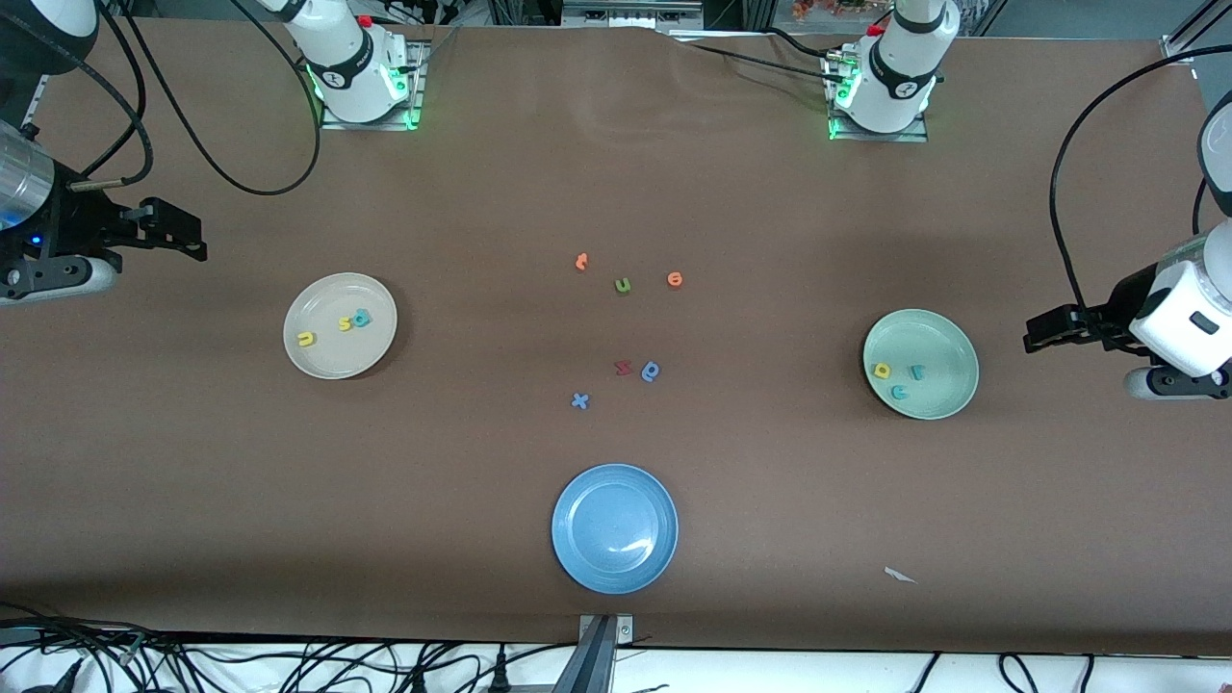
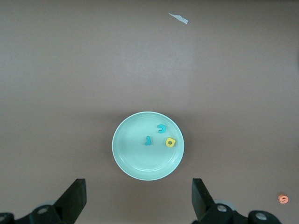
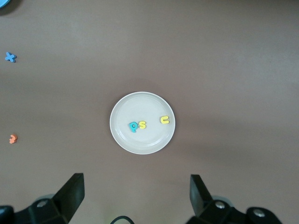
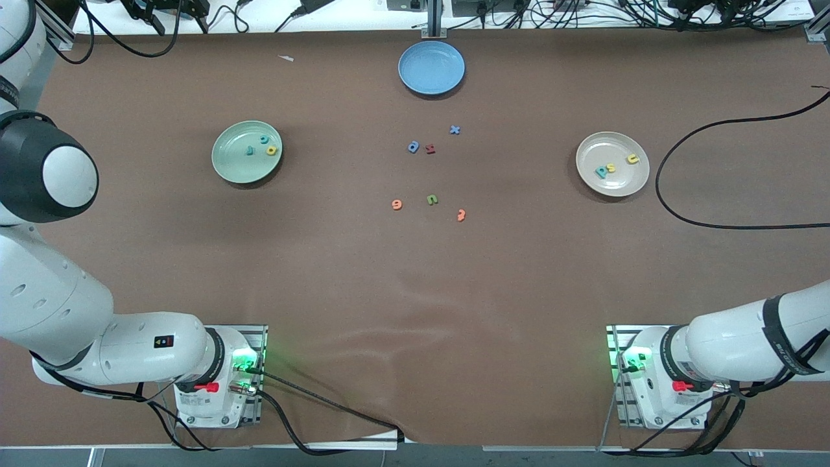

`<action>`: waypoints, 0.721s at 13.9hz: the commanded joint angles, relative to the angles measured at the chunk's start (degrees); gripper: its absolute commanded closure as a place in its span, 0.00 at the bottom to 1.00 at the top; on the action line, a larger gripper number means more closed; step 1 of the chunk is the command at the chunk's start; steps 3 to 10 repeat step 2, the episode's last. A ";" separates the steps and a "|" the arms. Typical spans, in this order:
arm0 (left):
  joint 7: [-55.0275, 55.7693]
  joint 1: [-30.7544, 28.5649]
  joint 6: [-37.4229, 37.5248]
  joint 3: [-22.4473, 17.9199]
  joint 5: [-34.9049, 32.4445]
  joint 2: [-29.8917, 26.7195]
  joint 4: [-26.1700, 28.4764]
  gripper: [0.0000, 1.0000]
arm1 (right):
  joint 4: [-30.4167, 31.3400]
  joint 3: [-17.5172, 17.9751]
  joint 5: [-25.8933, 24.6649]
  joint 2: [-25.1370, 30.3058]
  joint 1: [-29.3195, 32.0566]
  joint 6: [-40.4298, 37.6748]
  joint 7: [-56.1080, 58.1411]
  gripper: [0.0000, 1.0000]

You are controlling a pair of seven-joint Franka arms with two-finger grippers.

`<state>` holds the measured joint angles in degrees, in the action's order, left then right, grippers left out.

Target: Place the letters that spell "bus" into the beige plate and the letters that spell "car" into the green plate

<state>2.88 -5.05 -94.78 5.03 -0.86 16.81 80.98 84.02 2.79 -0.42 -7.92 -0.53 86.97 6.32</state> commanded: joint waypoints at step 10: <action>-0.15 -0.22 0.21 0.42 -0.99 -0.99 0.58 0.01 | -1.14 -0.41 1.12 -0.08 -0.17 -1.27 -0.69 0.00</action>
